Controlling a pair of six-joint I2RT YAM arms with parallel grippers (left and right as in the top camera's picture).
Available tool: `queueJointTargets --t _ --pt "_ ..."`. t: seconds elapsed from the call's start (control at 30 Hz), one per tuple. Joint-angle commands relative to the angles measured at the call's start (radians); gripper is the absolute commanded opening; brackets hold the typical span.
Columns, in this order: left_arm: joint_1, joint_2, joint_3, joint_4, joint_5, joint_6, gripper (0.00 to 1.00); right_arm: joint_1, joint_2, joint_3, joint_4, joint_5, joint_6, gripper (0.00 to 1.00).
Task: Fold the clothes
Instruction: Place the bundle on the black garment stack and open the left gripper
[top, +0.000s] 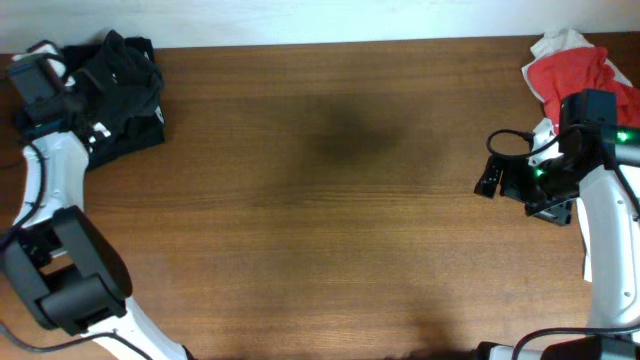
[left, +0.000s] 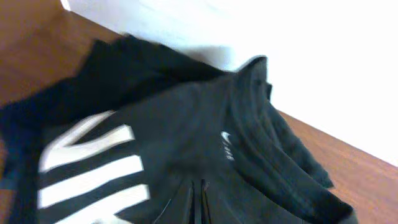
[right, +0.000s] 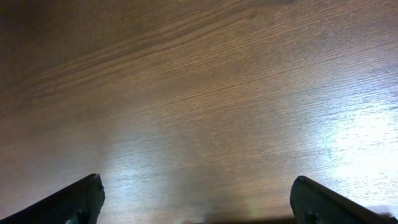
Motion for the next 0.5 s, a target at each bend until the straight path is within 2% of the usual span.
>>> queueJointTargets --t 0.0,0.1,0.2,0.23,0.27,0.3,0.4,0.47 --pt "-0.017 0.126 0.009 -0.039 0.022 0.007 0.05 0.005 -0.013 0.01 0.0 0.009 0.004 0.99" --pt "-0.03 0.201 0.009 -0.104 0.028 0.022 0.05 0.005 -0.013 0.01 0.0 0.009 0.004 0.99" --pt "-0.063 0.178 0.01 -0.12 0.101 0.119 0.06 0.005 -0.013 0.01 0.0 0.009 0.004 0.99" --pt "-0.07 0.153 0.01 -0.122 0.101 0.119 0.1 0.005 -0.013 0.01 0.0 0.009 0.004 0.99" --pt "-0.073 0.112 0.01 -0.122 0.101 0.119 0.26 0.005 -0.013 0.01 0.0 0.009 0.004 0.99" --pt "-0.074 0.073 0.01 -0.121 0.1 0.119 0.32 0.005 -0.013 0.01 0.0 0.009 0.004 0.99" --pt "-0.053 -0.042 0.01 -0.132 0.092 0.118 0.36 0.005 -0.013 0.01 0.0 0.009 0.004 0.99" --pt "-0.02 -0.039 0.006 -0.204 0.05 0.118 0.35 0.005 -0.013 0.01 0.0 0.009 0.004 0.99"
